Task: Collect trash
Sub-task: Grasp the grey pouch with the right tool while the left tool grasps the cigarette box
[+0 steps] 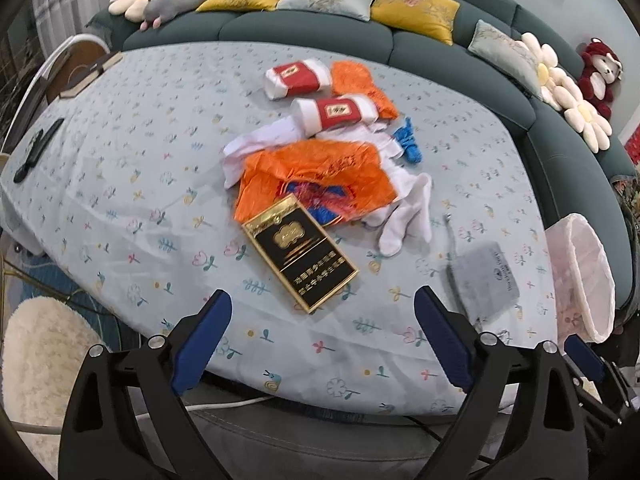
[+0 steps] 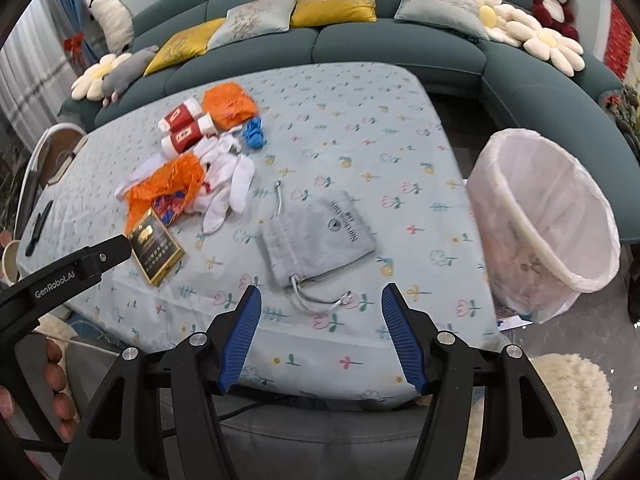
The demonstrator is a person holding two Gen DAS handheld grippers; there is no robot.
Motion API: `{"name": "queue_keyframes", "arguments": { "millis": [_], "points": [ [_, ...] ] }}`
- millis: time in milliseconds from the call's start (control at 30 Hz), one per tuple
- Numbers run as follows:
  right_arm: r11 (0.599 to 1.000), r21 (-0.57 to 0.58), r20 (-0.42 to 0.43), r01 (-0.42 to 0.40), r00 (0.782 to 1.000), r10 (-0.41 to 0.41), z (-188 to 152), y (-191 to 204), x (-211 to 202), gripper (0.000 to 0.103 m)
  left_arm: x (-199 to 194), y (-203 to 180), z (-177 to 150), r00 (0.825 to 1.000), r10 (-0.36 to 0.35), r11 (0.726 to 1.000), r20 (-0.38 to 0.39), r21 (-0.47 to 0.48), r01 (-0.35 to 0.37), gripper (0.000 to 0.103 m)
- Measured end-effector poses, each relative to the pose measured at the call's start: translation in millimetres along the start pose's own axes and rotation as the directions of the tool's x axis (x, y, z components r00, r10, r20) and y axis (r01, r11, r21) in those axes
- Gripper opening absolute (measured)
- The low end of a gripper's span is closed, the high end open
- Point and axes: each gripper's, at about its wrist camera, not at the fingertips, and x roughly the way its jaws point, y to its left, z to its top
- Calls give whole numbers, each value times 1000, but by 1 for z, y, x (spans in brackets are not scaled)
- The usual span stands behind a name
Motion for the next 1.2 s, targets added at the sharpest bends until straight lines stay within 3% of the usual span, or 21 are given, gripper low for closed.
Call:
{"name": "queue_keyframes", "arguments": {
  "millis": [467, 733, 833, 900, 1000, 1200],
  "points": [
    [1000, -15, -96, -22, 995, 21, 4, 11, 52, 60, 64, 18, 15, 984, 75, 989, -161, -117, -94, 89],
    [1000, 31, -94, -6, 996, 9, 25, 2, 71, 60, 97, 17, 27, 973, 95, 980, -212, -151, -129, 89],
    [999, 37, -94, 16, 996, -12, 32, -3, 78, 60, 101, 15, 28, 973, 114, 982, -202, -127, -142, 81],
    [999, 41, -91, 35, 995, -32, 35, -8, 82, 60, 100, 12, 28, 977, 112, 987, -183, -97, -131, 68],
    [997, 67, -97, 50, 994, -43, 42, -19, 90, 60, 99, 10, 30, 981, 89, 993, -172, -67, -102, 62],
    [994, 109, -122, 33, 992, -20, 47, -33, 107, 60, 91, 7, 27, 984, 36, 997, -173, -65, -48, 58]
  ]
}}
